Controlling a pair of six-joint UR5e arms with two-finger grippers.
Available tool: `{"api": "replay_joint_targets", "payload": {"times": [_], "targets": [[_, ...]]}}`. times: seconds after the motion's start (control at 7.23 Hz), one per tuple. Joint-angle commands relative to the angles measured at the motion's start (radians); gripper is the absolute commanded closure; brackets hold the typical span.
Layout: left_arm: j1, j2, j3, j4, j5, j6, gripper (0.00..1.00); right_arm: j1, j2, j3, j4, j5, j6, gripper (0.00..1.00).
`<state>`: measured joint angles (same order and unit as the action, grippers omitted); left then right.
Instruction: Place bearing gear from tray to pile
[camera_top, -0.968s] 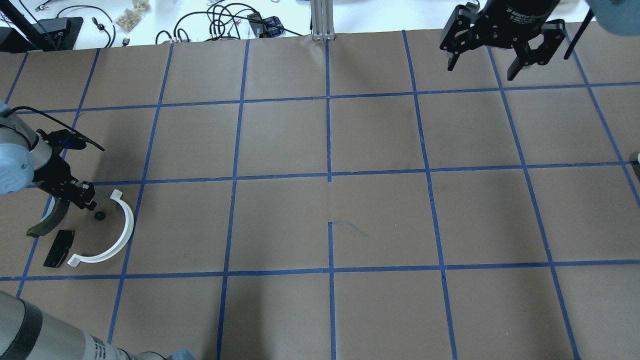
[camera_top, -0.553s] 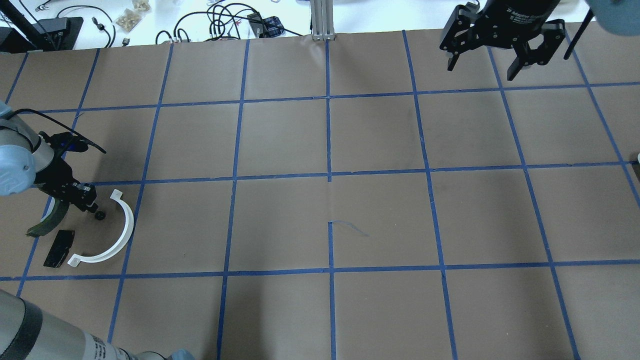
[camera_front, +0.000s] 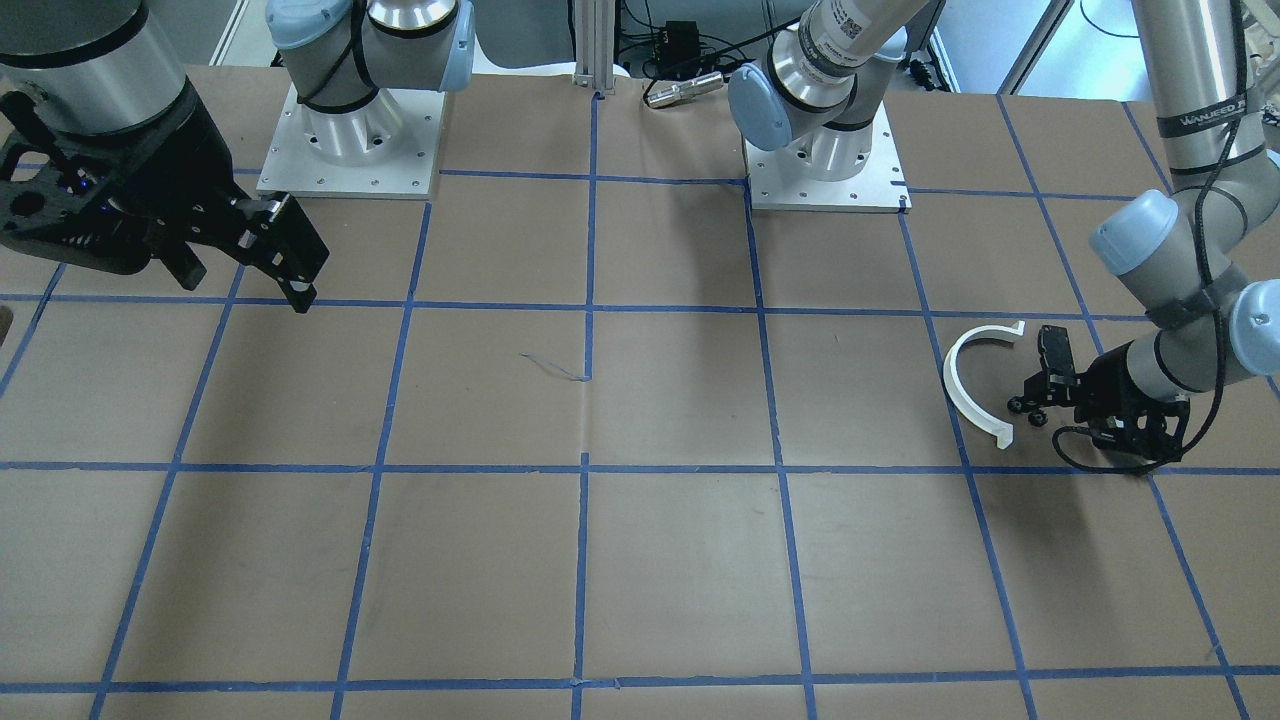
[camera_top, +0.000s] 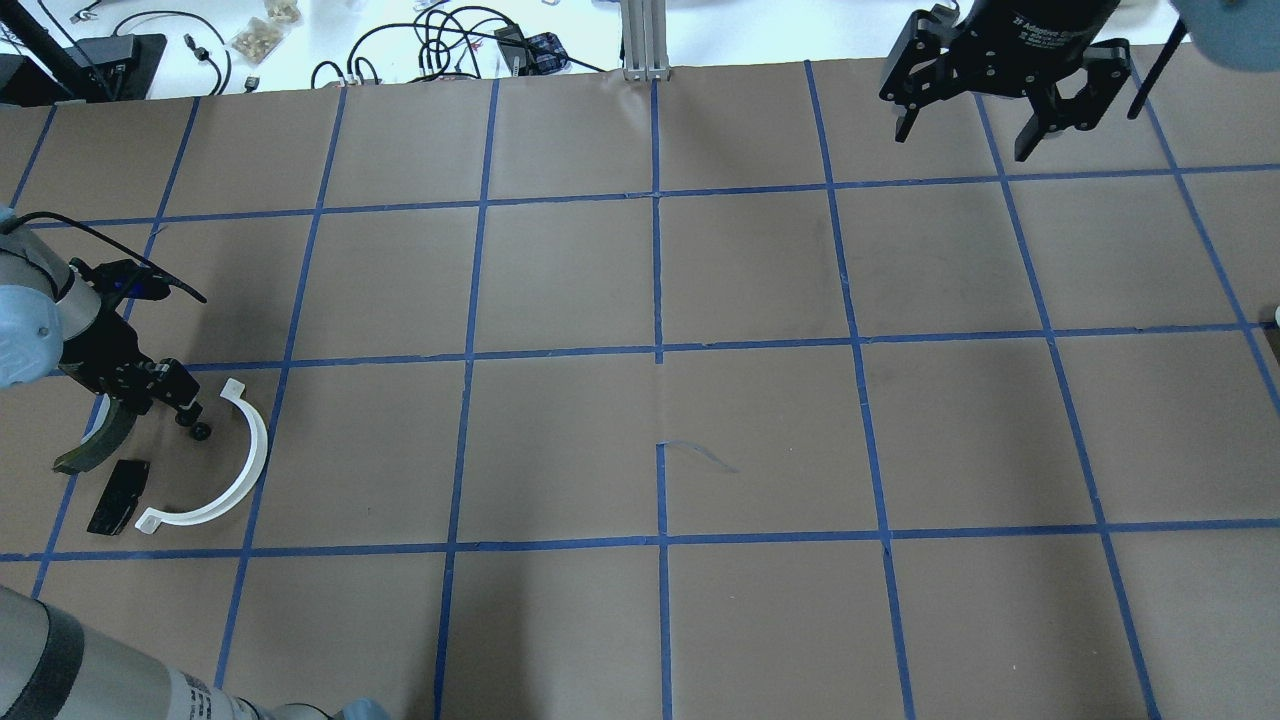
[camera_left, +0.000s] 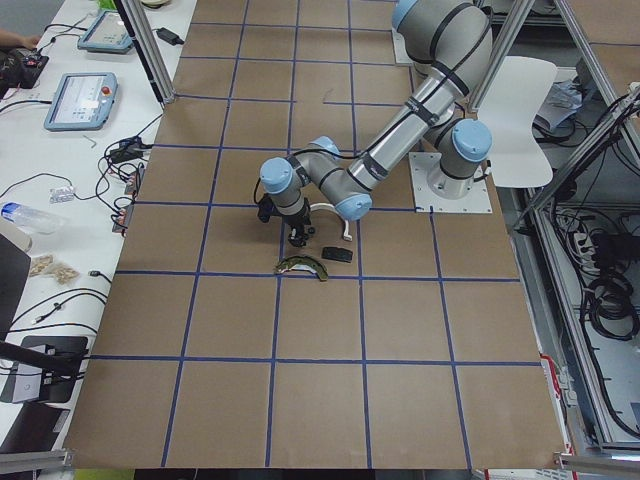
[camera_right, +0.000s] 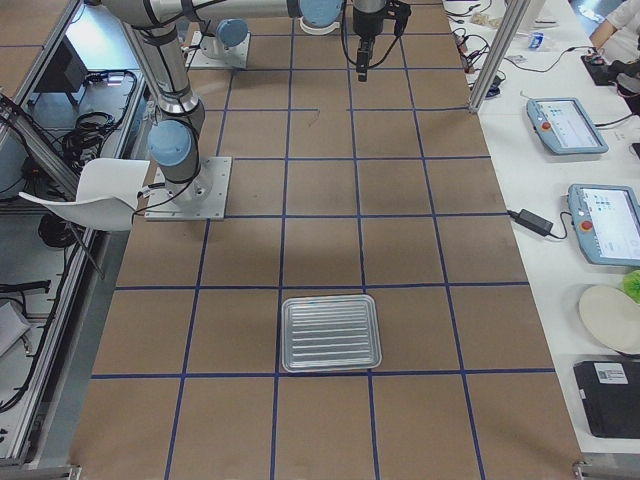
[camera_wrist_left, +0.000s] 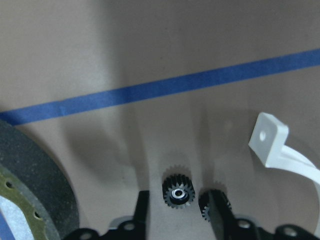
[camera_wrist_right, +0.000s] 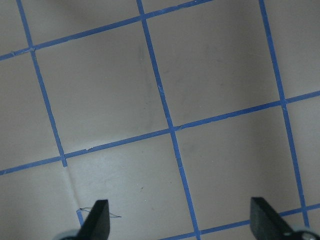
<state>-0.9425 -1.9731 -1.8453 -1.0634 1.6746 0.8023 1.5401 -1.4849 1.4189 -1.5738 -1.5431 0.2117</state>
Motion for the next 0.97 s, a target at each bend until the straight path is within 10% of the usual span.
{"api": "replay_joint_targets", "payload": {"times": [0.0, 0.83], "targets": [[-0.012, 0.025, 0.090, -0.098, -0.004, -0.018, 0.23, 0.000, 0.000, 0.000, 0.000, 0.000, 0.000, 0.00], [-0.307, 0.209, 0.417, -0.591, -0.133, -0.420, 0.00, 0.000, 0.000, -0.002, 0.000, 0.001, 0.000, 0.00]]}}
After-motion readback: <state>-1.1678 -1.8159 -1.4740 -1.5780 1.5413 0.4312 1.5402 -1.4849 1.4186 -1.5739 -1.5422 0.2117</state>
